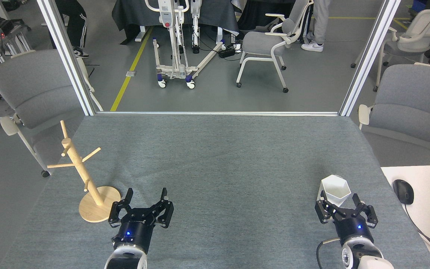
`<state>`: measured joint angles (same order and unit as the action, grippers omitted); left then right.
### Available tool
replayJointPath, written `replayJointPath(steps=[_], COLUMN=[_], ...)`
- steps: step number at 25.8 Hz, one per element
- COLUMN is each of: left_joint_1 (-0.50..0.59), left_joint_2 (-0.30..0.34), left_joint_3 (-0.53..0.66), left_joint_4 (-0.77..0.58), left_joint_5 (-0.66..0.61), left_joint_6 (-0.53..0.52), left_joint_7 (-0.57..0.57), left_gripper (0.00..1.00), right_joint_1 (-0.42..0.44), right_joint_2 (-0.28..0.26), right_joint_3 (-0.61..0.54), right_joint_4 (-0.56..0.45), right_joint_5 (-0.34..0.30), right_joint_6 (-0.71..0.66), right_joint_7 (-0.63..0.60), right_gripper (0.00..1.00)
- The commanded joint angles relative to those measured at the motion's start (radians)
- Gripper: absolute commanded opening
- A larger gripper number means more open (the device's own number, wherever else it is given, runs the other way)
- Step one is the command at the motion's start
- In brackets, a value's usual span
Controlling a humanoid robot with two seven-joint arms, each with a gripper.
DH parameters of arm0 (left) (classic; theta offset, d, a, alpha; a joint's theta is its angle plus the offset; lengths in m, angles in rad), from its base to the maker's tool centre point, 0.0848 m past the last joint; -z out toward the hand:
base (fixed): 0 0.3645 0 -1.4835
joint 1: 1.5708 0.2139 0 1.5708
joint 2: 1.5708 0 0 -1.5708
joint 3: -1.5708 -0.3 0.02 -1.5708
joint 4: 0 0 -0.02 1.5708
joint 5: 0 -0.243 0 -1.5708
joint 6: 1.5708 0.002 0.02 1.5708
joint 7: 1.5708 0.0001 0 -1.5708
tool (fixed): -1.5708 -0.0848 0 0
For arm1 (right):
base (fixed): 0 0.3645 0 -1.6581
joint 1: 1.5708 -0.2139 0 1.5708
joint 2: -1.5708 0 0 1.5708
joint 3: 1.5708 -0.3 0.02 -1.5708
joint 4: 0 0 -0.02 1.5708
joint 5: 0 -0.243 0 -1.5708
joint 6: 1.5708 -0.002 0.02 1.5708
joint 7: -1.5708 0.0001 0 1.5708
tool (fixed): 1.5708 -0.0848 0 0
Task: Hang cup on storage rack
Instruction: 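Carry the white cup with the right gripper toward the left gripper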
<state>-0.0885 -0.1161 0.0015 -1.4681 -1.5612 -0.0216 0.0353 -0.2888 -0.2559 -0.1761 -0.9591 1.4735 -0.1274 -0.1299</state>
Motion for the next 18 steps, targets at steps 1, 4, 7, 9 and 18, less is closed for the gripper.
replayJointPath(steps=[1, 4, 7, 9, 18], left_joint_1=[0.001, 0.004, 0.004, -0.002, -0.004], left_joint_2=[0.0, 0.003, 0.007, 0.009, 0.007], left_joint_3=[0.0, 0.0, 0.0, 0.0, 0.0], left_joint_4=[0.008, 0.008, 0.022, 0.043, 0.046], left_joint_5=[0.0, 0.0, 0.0, 0.0, 0.0], left_joint_6=[0.0, -0.001, -0.003, -0.003, -0.001], left_joint_7=[-0.002, -0.002, -0.002, -0.002, -0.002], left_gripper=[0.99, 0.99, 0.99, 0.99, 0.99], right_joint_1=[-0.032, -0.047, -0.075, -0.079, -0.102], right_joint_2=[0.0, 0.0, 0.0, 0.0, -0.002], right_joint_3=[0.0, 0.0, 0.001, 0.001, 0.003], right_joint_4=[0.025, 0.052, 0.077, 0.095, 0.131], right_joint_5=[0.001, 0.001, 0.001, 0.001, 0.002], right_joint_6=[0.0, 0.0, 0.0, 0.0, 0.0], right_joint_7=[0.001, 0.001, 0.001, 0.001, 0.001], right_gripper=[1.0, 1.0, 1.0, 1.0, 1.0])
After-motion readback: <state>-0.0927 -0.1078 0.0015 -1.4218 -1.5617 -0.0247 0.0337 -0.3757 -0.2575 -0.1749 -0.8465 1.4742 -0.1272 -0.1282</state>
